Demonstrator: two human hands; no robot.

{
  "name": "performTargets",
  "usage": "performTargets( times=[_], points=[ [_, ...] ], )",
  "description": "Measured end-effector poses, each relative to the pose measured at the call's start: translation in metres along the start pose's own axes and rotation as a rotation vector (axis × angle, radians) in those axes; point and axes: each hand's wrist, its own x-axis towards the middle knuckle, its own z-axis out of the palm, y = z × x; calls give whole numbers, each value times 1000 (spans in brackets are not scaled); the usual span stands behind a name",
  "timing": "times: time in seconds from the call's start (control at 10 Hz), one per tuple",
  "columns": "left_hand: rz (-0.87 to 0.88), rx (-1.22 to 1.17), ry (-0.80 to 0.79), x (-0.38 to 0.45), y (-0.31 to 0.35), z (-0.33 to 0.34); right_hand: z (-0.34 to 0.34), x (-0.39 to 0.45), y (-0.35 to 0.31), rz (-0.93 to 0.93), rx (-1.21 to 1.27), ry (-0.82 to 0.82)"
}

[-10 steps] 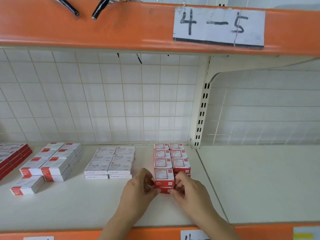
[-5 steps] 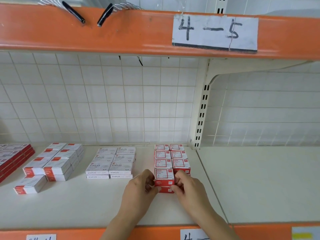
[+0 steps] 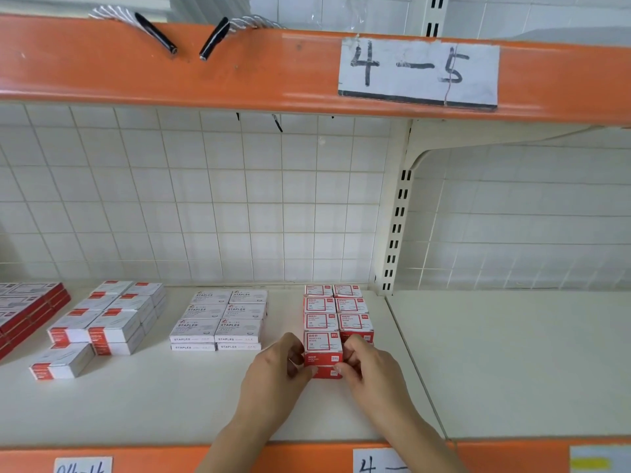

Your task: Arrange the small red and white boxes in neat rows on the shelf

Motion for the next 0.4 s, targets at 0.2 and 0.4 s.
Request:
performTargets(
  times=[0.2,0.4],
  points=[
    [-13,-18,-18,-1,0,-2,-2,-3,-3,9,-10,5],
    [-18,-23,-50,-1,-2,-7,-8,-7,0,35,-39,16]
  ],
)
